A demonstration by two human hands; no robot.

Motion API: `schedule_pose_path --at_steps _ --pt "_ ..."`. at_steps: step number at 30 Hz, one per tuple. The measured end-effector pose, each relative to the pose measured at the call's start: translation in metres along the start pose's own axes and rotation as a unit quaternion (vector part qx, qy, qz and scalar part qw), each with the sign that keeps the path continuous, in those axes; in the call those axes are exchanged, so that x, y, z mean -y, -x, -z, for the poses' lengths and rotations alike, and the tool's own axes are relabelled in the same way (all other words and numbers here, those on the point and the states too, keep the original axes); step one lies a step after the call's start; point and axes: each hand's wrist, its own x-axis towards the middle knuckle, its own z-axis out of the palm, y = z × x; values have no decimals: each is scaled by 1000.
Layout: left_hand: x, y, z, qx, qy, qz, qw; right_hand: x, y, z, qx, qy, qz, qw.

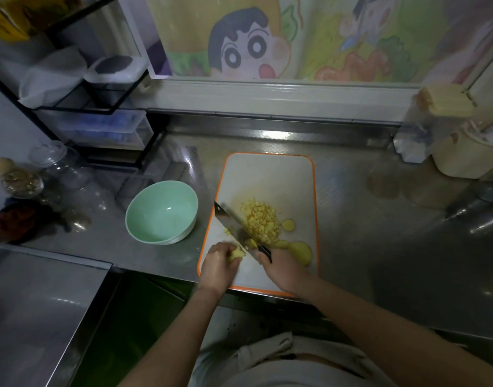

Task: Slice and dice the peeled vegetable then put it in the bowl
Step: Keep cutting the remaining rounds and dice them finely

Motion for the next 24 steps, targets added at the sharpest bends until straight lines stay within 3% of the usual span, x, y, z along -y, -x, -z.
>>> schedule_pose_path --at_steps 13,24 --pt "3 -1 0 -1 4 -24 1000 5 8 17 23 12 -1 1000" --pt "5 -1 -3 -12 -32 2 999 6 16 9 36 29 -12 999"
